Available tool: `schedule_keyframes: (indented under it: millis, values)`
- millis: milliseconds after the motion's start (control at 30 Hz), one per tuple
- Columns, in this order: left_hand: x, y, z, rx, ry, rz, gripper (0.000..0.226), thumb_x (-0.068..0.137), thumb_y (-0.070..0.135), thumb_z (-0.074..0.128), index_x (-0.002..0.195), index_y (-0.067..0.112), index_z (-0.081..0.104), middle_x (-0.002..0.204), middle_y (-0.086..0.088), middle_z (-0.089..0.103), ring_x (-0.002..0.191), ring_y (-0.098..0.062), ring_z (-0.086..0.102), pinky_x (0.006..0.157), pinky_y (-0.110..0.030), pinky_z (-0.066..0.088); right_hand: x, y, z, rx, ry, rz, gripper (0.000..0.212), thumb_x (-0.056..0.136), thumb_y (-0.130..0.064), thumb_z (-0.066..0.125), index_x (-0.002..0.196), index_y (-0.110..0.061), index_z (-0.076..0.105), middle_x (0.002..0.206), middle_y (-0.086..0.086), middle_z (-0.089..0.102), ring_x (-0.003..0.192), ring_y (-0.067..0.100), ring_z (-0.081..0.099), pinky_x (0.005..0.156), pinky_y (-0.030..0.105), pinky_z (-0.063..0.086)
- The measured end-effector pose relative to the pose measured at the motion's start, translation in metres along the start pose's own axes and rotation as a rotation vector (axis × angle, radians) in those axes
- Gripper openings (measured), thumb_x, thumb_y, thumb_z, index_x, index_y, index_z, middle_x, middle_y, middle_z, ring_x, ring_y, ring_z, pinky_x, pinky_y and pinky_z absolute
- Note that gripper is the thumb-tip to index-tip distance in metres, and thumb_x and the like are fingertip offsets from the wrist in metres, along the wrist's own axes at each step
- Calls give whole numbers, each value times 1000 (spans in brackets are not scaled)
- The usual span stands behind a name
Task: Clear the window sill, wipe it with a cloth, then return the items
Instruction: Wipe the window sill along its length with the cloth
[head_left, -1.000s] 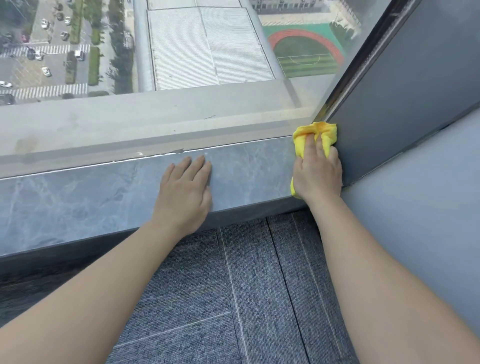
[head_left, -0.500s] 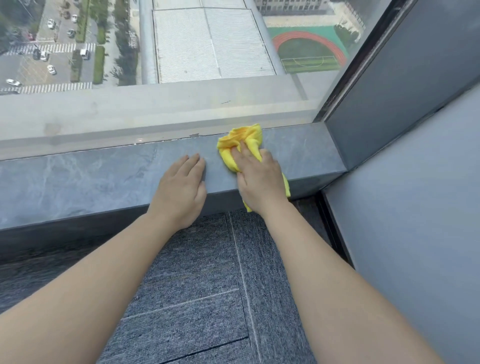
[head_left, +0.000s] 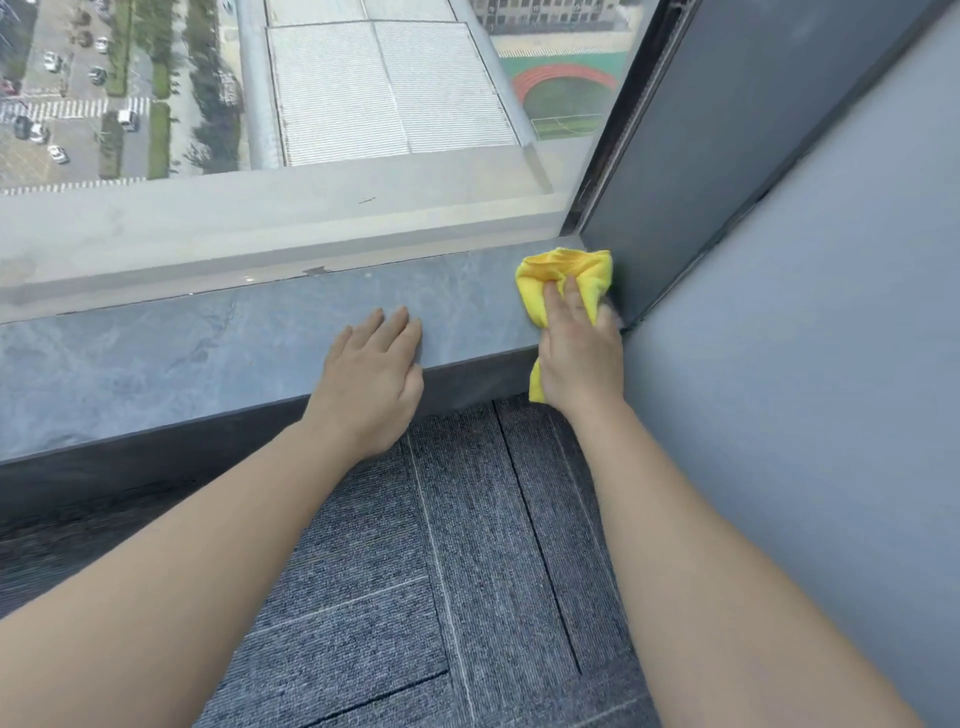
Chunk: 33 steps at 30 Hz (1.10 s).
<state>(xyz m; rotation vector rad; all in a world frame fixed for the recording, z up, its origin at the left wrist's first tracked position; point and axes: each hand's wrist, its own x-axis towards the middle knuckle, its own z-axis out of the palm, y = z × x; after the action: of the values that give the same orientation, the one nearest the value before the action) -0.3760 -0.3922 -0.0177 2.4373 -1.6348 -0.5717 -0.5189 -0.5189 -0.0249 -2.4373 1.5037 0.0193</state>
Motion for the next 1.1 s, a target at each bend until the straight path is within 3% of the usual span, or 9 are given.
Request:
schedule_keyframes:
  millis: [200, 333, 433, 533, 633, 733, 867, 1000, 1100]
  values:
    - [0, -1, -2, -57, 10, 11, 53, 93, 23, 24, 144, 10, 17, 156, -8, 15, 145, -22, 10, 119, -34, 3, 7, 2, -1, 49, 35, 95, 52, 96, -13, 31, 147, -17, 20, 159, 2, 13, 133, 36, 26, 112, 40, 21]
    - [-20, -6, -6, -156, 8, 49, 58, 85, 25, 21, 140, 9, 29, 151, -7, 31, 142, -20, 23, 116, -27, 11, -5, -28, 4, 69, -20, -33, 54, 94, -9, 30, 146, -17, 20, 160, 3, 11, 133, 36, 24, 112, 41, 20]
    - [-38, -17, -14, -278, 83, -1, 57, 80, 25, 25, 132, 13, 44, 132, -5, 57, 122, -23, 50, 99, -29, 35, -17, -62, 12, 76, -85, -143, 57, 93, -8, 30, 147, -19, 16, 160, 0, 9, 138, 35, 19, 114, 40, 16]
    - [-53, -38, -24, -292, 157, -101, 53, 78, 24, 26, 125, 15, 50, 117, -2, 67, 107, -27, 58, 85, -30, 41, -29, -92, 17, 74, -143, -221, 58, 94, -9, 31, 148, -21, 15, 160, -2, 7, 140, 35, 15, 115, 40, 14]
    - [-68, -63, -33, -286, 185, -227, 37, 89, 12, 35, 123, 14, 51, 119, -4, 65, 107, -29, 57, 88, -34, 41, -45, -122, 25, 65, -199, -318, 56, 95, -11, 31, 148, -22, 16, 160, -3, 7, 141, 34, 15, 115, 41, 16]
    - [-84, -84, -39, -328, 201, -340, 36, 89, 7, 37, 122, 11, 51, 123, -8, 62, 115, -28, 53, 95, -34, 39, -65, -153, 33, 29, -233, -446, 56, 95, -10, 31, 147, -21, 17, 160, -2, 9, 138, 34, 18, 113, 40, 18]
    - [-102, -108, -51, -391, 253, -426, 33, 87, 5, 37, 115, 10, 56, 119, -11, 64, 113, -30, 53, 96, -35, 39, -90, -185, 40, 103, -286, -589, 53, 93, -5, 31, 143, -22, 32, 157, -1, 22, 129, 33, 28, 109, 36, 21]
    - [-114, -126, -66, -445, 370, -521, 31, 84, 3, 37, 104, 8, 60, 114, -15, 65, 108, -33, 53, 91, -36, 40, -105, -211, 34, 447, -436, -500, 46, 90, -3, 36, 131, -17, 52, 128, 22, 50, 118, 33, 42, 95, 32, 36]
    - [-118, -131, -81, -547, 418, -598, 30, 86, 4, 37, 107, 6, 58, 118, -16, 61, 111, -32, 51, 88, -33, 38, -99, -225, 16, 743, -396, -309, 37, 88, 1, 38, 115, -6, 61, 104, 16, 63, 99, 28, 54, 81, 32, 40]
